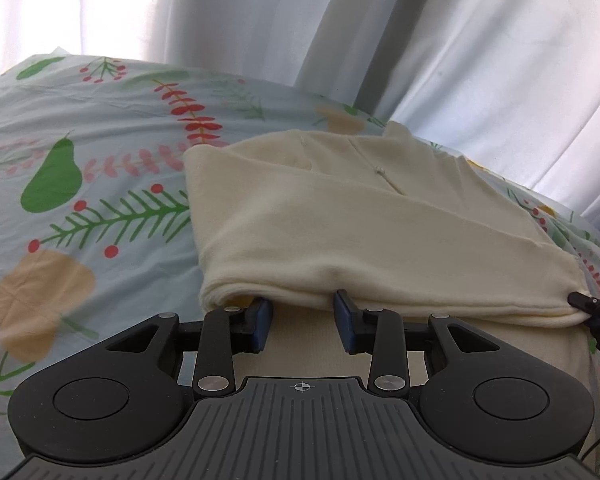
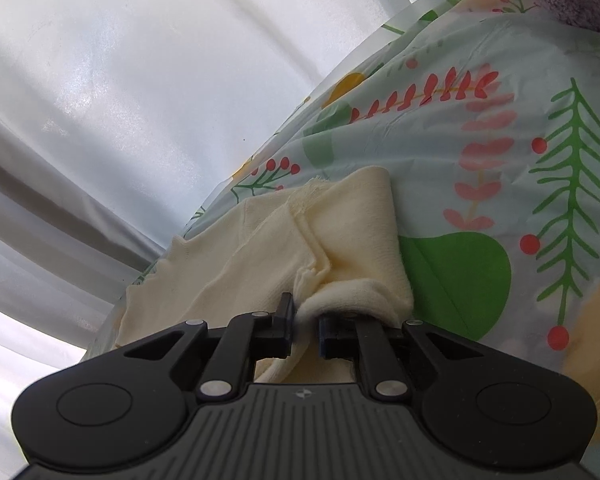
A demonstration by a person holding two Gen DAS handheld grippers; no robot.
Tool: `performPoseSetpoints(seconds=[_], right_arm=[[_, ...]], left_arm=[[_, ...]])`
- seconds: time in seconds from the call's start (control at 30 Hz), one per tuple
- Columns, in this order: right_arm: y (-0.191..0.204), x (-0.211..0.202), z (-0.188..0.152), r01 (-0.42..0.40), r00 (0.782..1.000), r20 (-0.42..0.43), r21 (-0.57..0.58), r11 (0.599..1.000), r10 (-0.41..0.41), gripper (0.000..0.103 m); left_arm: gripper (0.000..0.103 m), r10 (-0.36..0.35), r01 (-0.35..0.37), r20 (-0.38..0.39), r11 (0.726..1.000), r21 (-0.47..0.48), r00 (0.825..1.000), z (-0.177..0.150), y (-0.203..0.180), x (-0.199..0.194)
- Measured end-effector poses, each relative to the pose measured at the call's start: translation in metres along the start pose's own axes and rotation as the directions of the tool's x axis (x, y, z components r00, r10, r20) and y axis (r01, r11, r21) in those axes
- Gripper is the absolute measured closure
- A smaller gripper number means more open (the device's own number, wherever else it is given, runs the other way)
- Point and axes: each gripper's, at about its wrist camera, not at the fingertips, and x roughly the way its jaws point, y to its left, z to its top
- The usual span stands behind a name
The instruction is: Fold small clothes
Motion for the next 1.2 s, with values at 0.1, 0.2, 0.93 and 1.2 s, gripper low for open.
performPoseSetpoints(seconds=[0.1, 0.2, 0.93, 1.2], right_arm=[[0.0, -0.013, -0.004, -0.03, 0.999, -0.032, 0.006, 1.0, 0.03, 0.086], [0.004, -0.023, -0.009, -0.05, 0.998, -0.044, -0.021, 0.999, 0.049, 0.084], [0.03, -0.045, -0.014, 0.092, 0.996, 0.01, -0.32, 0.943, -0.093, 0.083], [0.056, -0.039, -0.024, 0.142, 0.99, 0.062, -0.459, 0.877, -0.128, 0.083]], left_arm=[[0.065, -0.018, 0.017, 0.02, 1.0, 0.016, 1.0, -0.001, -0.002, -0.014], [0.062, -0.025, 0.023, 0.042, 0.999, 0.039, 0.999, 0.003, -0.005, -0.018], [0.061, 0.082, -0.083, 0.011, 0.994, 0.067, 0.997, 0.004, -0.005, -0.026], [0.058, 0.143, -0.146, 0.066, 0.988, 0.047, 0.988, 0.02, -0.004, -0.018]])
